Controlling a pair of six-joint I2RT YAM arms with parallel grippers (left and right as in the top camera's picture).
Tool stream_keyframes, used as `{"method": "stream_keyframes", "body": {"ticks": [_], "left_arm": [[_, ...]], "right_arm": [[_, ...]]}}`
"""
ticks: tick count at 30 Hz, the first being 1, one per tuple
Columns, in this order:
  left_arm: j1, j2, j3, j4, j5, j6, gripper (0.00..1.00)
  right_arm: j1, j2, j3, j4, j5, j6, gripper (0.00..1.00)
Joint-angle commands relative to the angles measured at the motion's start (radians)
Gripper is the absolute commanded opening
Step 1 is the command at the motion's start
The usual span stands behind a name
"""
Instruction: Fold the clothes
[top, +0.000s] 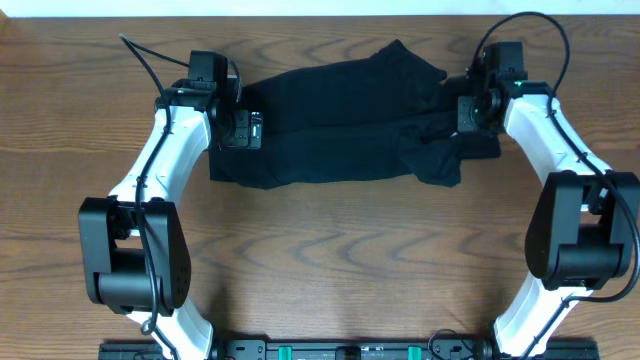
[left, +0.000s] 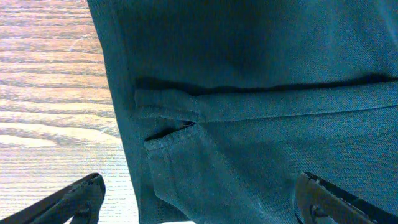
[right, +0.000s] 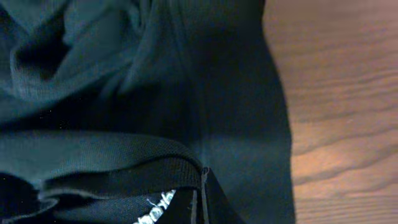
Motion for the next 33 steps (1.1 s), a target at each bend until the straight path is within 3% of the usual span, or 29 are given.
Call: {"method": "stream_keyframes", "body": {"ticks": [1,8,9,11,16,23,29,33], "left_arm": [[0.003,0.006,0.002,0.001,0.006,-0.001,0.98],[0.003,0.006,0.002,0.003,0.006,-0.001,0.98],[0.003,0.006,0.002,0.003,0.006,0.000,0.98],[0.003,0.006,0.002,0.002,0.006,0.002,0.98],[0.005,0.005,0.008,0.001,0.005,0.026,0.98],[0.006,0.004,0.125,0.022,0.006,0.079,0.98],[0.016,0.065,0.262,0.049,0.006,0.112,1.00],[0.030,0.160,0.327,0.050,0.008,0.117,0.93]], "right_arm": [[-0.021,-0.022,0.024,0.001,0.032,-0.027,0.01],[-0.063,-0.022,0.024,-0.021,0.063,-0.050,0.01],[-0.068,-0.022,0.024,-0.021,0.063,-0.050,0.10],[-0.072,-0.022,0.024,-0.024,0.059,-0.059,0.46],[-0.059,-0.033,0.042,-0.060,0.031,-0.101,0.64],[-0.005,-0.055,0.243,-0.190,-0.089,-0.234,0.63],[0.067,-0.055,0.322,-0.193,-0.092,-0.297,0.64],[0.101,-0.055,0.321,-0.203,-0.095,-0.296,0.64]]}}
